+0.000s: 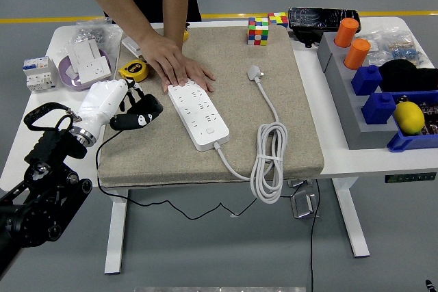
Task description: Pick up the plug,place it near the board,insert it into the board,press the button
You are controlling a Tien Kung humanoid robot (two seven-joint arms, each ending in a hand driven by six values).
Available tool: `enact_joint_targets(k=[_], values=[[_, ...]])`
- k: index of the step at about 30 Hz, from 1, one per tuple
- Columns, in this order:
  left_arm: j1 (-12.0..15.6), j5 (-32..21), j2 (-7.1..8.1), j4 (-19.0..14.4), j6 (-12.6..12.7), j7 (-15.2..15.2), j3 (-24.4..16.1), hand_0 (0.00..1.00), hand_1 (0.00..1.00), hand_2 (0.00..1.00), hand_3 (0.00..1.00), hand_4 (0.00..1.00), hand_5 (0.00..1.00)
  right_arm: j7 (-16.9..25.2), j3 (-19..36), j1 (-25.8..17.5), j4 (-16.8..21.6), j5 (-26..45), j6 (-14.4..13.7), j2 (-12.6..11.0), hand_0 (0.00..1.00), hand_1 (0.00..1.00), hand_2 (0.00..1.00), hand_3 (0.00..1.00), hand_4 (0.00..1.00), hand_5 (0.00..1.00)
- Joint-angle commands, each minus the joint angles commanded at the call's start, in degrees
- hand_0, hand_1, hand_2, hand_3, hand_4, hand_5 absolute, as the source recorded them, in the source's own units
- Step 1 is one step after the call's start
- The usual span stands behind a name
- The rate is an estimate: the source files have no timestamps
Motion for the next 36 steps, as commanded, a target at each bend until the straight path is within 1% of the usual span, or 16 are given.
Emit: enact_joint_targets(k=[5, 7, 12, 14, 18, 19, 22, 29, 33, 36], values=[[-2.4, 0.0, 0.37, -0.6, 0.2, -0.4, 3.2, 0.335, 0.259, 0.241, 0.3, 0.511, 0.166, 0.0, -0.2, 0.1, 0.0, 0.0, 0.0, 0.0, 0.95, 0.875, 0.816, 0.821, 0.998, 0.998], [-3.5, 0.0, 0.52, -0.3, 0.3, -0.6, 4.9, 0.336, 0.259, 0.24, 0.296, 0.517, 0.151, 0.0, -0.2, 0.2, 0.0, 0.0, 0.0, -0.1, 0.95, 0.875, 0.816, 0.821, 0.998, 0.998], [-6.2, 0.0, 0.71, 1.1, 0.8, -1.0, 8.7, 0.336, 0.259, 0.24, 0.296, 0.517, 0.151, 0.0, -0.5, 0.4, 0.0, 0.1, -0.1, -0.1, 0.95, 0.875, 0.816, 0.821, 0.998, 0.998], [-7.4, 0.0, 0.6, 2.1, 1.0, -1.3, 9.9, 0.336, 0.261, 0.241, 0.297, 0.512, 0.142, 0.0, -0.5, 0.5, 0.0, 0.1, -0.1, -0.2, 0.95, 0.874, 0.816, 0.82, 0.998, 0.998], [-10.1, 0.0, -0.21, 5.1, 1.9, -1.8, 12.3, 0.336, 0.261, 0.241, 0.297, 0.512, 0.142, -0.1, -0.6, 0.8, 0.0, 0.1, -0.1, -0.2, 0.95, 0.874, 0.816, 0.82, 0.998, 0.998], [-10.5, 0.0, -0.38, 5.7, 2.0, -1.9, 12.6, 0.337, 0.26, 0.242, 0.298, 0.491, 0.168, -0.1, -0.6, 0.8, 0.0, 0.1, -0.1, -0.2, 0.95, 0.874, 0.816, 0.821, 0.998, 0.998], [-12.4, 0.0, -1.32, 9.0, 2.7, -2.3, 13.9, 0.337, 0.26, 0.242, 0.298, 0.491, 0.168, -0.1, -0.7, 1.0, 0.1, 0.1, -0.1, -0.2, 0.95, 0.874, 0.816, 0.821, 0.998, 0.998], [-14.7, 0.0, -2.88, 14.1, 3.2, -2.6, 16.3, 0.336, 0.261, 0.243, 0.3, 0.49, 0.169, -0.1, -1.2, 0.9, 0.1, 0.3, -0.1, -0.2, 0.95, 0.875, 0.816, 0.82, 0.998, 0.998], [-15.6, 0.0, -3.52, 16.3, 3.7, -2.8, 17.2, 0.337, 0.263, 0.244, 0.299, 0.488, 0.17, -0.1, -1.3, 1.1, 0.1, 0.2, -0.2, -0.3, 0.951, 0.875, 0.816, 0.82, 0.998, 0.998], [-15.8, 0.0, -3.57, 16.8, 4.3, -3.0, 17.3, 0.337, 0.263, 0.244, 0.299, 0.488, 0.17, -0.1, -1.2, 1.2, 0.1, 0.1, -0.2, -0.3, 0.951, 0.875, 0.816, 0.82, 0.998, 0.998]])
